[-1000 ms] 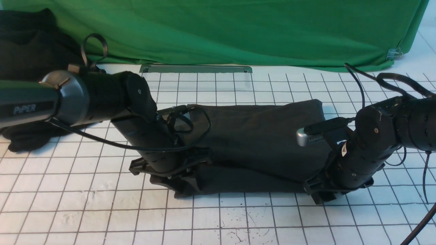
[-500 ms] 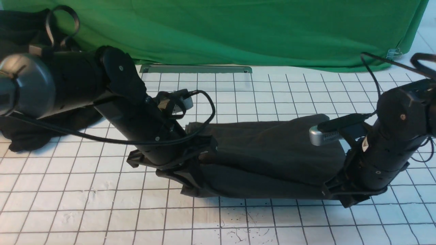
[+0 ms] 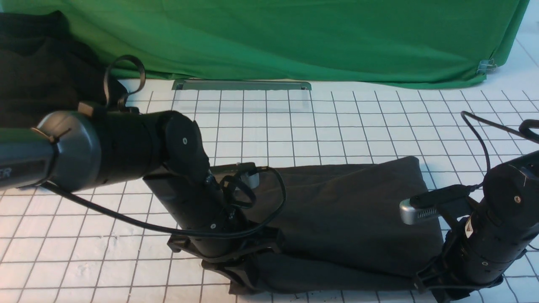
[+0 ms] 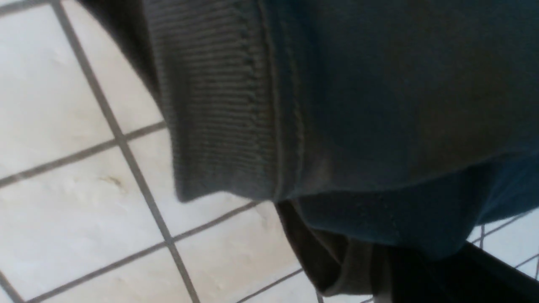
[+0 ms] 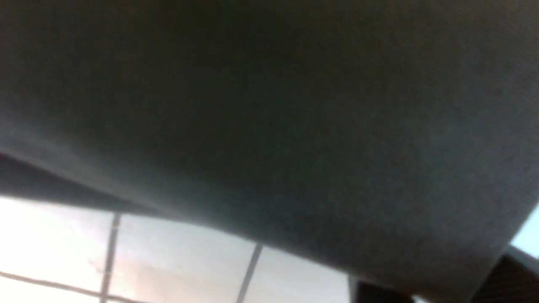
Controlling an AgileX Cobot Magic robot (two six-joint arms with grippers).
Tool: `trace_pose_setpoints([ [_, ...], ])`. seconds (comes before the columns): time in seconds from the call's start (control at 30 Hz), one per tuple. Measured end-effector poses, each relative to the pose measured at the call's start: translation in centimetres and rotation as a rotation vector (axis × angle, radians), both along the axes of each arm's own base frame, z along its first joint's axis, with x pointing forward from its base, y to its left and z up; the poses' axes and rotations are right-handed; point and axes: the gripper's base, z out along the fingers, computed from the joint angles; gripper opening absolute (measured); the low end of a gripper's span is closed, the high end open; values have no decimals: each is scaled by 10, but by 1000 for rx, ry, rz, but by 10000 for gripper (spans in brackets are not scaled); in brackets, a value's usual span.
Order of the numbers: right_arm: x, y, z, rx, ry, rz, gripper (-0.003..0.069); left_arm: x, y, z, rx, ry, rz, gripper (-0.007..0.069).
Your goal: Fold a long-sleeved shirt over a white checkered tablecloth.
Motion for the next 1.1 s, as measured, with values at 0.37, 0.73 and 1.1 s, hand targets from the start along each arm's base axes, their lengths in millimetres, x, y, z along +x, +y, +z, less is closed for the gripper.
trace_pose_setpoints([
  [0.37,-10,-4,29,-4,2,28,337,5,3,16,60,-31,-26,189],
  [0.73,-64,-28,125,69,-221,78,321,-4,13,52,64,-93,-49,447],
  [1.1,-193,-82,212,306,-872,79,0,-24,32,146,-52,-441,-9,153],
])
